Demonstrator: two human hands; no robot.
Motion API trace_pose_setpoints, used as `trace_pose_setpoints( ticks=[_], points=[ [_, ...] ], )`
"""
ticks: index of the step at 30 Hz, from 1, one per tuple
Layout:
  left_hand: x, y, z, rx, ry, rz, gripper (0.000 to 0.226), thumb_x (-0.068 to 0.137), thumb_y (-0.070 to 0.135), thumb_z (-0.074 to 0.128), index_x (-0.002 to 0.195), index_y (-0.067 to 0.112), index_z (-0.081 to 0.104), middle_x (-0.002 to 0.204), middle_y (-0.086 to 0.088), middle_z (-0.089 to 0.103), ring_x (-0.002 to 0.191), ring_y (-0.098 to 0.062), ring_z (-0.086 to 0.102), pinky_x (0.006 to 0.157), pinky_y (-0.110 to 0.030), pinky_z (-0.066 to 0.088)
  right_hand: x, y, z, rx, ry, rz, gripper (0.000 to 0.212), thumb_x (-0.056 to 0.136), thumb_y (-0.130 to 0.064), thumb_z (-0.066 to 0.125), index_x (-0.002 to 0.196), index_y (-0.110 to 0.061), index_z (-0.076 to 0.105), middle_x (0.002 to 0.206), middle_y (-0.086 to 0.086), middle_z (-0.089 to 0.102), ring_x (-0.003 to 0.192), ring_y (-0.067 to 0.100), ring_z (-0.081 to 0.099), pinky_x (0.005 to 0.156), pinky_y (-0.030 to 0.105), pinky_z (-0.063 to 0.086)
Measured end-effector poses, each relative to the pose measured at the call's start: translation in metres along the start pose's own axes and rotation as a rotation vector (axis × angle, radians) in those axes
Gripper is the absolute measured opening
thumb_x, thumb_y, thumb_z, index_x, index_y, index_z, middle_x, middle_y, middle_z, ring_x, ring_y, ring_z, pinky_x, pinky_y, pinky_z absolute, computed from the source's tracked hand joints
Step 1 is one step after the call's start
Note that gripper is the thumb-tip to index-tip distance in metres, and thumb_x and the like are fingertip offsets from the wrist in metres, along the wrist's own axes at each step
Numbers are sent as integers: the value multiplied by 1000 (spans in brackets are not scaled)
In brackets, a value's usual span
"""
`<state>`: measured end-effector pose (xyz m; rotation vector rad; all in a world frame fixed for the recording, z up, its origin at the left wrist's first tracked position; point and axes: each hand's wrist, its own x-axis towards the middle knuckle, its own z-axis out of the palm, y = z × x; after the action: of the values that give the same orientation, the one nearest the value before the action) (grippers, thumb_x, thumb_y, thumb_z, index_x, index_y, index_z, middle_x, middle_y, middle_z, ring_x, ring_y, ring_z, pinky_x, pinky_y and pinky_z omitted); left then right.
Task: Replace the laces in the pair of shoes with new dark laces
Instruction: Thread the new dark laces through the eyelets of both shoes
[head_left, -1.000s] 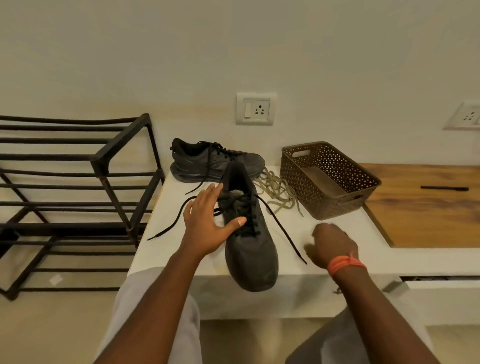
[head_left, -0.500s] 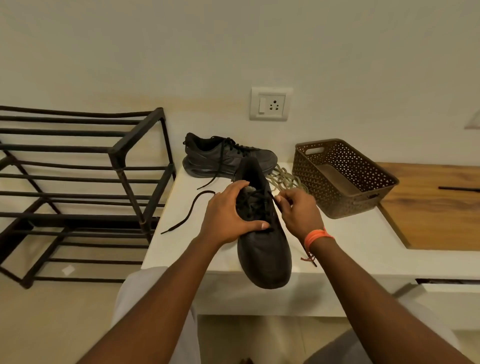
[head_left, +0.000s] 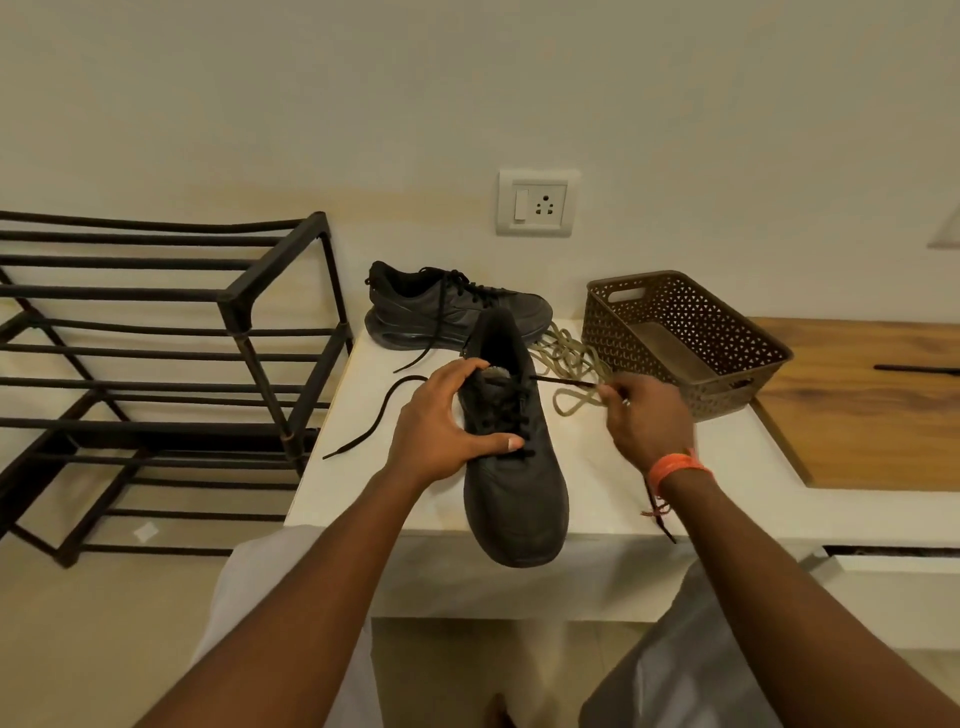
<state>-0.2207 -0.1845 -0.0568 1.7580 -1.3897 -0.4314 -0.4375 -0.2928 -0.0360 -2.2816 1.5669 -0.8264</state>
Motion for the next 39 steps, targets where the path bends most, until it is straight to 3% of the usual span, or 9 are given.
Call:
trace_pose_setpoints(
  ticks=[4, 9, 15, 20, 25, 29, 32, 35, 39],
  points=[
    [-1, 0, -2, -30, -10, -11, 93, 52, 65, 83, 133, 48, 39, 142, 13, 41, 126, -12, 44, 104, -43, 44, -6, 35, -15, -87, -171, 242, 21, 93, -33, 58, 82, -19, 69, 90, 10, 71, 79, 28, 61, 72, 35, 49],
    [-6, 4, -1, -106, -35, -50, 98, 59, 51, 86, 141, 43, 34, 149, 9, 36, 132, -17, 40, 109, -42, 40, -11, -22, 5, 76, -143, -16, 37, 95, -33, 58, 126, -12, 56, 125, 8, 54, 110, 26, 55, 91, 39, 46],
    [-7, 5, -5, -41, -52, -71, 99, 55, 64, 82, 139, 47, 33, 146, 11, 41, 127, -16, 46, 101, -44, 48, 1, -52, 18, 36, -252, -134, 16, 96, -32, 53, 89, -19, 59, 83, 3, 61, 80, 24, 58, 72, 37, 50],
    [-3, 13, -10, 142, -52, -107, 95, 57, 71, 77, 137, 48, 33, 144, 9, 44, 123, -19, 50, 95, -45, 51, 2, -26, 4, 210, -227, -15, 25, 96, -28, 57, 77, -13, 65, 74, 0, 68, 73, 20, 64, 73, 38, 54],
    [-6, 22, -14, 214, -49, -258, 117, 52, 78, 72, 148, 35, 20, 151, 1, 38, 130, -25, 46, 103, -53, 43, -9, -34, -8, 454, -417, 91, 24, 97, -21, 57, 88, -1, 68, 75, 13, 70, 68, 30, 70, 75, 41, 59],
    [-14, 24, -36, 448, -11, -227, 53, 82, 63, 59, 114, 22, 63, 102, 1, 65, 97, -19, 60, 97, -42, 44, -12, -36, -29, 175, -252, -2, 25, 90, -33, 67, 83, -9, 71, 83, 8, 67, 75, 22, 64, 73, 31, 52],
    [-21, 22, -58, 710, 142, -137, 30, 92, 46, 57, 109, 25, 70, 98, 1, 64, 95, -17, 58, 94, -37, 39, -8, -36, -46, -82, -237, 30, 24, 90, -35, 66, 89, -11, 72, 97, 10, 69, 86, 24, 62, 79, 35, 51],
    [-31, 39, -74, 758, 137, -226, 31, 92, 47, 57, 111, 25, 68, 93, 1, 69, 90, -17, 62, 87, -36, 45, -11, -46, -47, 160, -482, 177, 24, 94, -23, 61, 102, -1, 63, 91, 16, 70, 64, 18, 59, 68, 33, 53],
    [-39, 58, -78, 728, 26, -391, 50, 82, 56, 65, 120, 24, 59, 98, 0, 69, 95, -18, 64, 77, -32, 44, -29, -58, -29, 681, -689, 470, 36, 99, -24, 55, 129, -14, 39, 77, 20, 69, 49, 23, 61, 54, 35, 58]
  ],
)
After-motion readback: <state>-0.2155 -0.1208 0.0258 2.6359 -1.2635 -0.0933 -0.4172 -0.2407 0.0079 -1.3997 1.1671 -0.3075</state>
